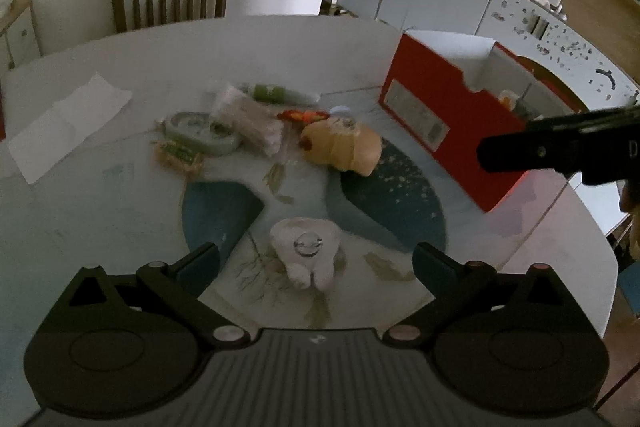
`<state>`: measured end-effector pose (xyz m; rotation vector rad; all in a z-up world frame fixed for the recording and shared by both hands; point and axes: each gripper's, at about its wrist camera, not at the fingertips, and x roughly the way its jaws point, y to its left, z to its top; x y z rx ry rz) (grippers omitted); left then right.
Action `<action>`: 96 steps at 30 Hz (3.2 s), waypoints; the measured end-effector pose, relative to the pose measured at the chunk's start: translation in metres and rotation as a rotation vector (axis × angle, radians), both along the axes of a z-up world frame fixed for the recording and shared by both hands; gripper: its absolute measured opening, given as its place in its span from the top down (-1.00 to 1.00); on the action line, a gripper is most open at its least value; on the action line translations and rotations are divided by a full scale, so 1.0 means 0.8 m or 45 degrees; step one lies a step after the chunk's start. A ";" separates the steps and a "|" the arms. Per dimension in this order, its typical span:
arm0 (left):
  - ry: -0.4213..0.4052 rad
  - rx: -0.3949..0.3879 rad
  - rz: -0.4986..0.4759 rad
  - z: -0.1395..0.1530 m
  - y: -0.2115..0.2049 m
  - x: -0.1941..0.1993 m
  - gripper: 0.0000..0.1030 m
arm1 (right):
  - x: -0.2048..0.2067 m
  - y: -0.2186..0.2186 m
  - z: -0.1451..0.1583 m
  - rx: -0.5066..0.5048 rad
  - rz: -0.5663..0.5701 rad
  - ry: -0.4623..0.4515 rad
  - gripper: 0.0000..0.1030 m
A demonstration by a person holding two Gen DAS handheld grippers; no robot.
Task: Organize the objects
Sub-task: 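Move the left tool toward the white round item on the mat, then grasp the white tooth plush with the left tool while the right tool grasps the beige bottle plush, then carry the tooth plush and beige bottle plush over the red shoebox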
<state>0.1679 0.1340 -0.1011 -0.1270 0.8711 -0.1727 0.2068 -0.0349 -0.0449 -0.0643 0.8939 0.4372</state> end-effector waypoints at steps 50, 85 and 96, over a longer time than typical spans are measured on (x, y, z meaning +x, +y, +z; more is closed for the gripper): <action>0.001 0.239 -0.008 -0.059 -0.041 0.036 -0.05 | 0.118 0.082 -0.109 -0.200 0.162 0.159 -0.13; -0.060 0.040 -0.009 0.026 -0.072 -0.018 0.10 | -0.008 -0.043 0.004 0.019 -0.024 0.134 -0.06; -0.133 0.053 -0.024 0.066 -0.108 -0.016 0.10 | -0.022 -0.100 0.028 0.095 -0.084 0.076 -0.07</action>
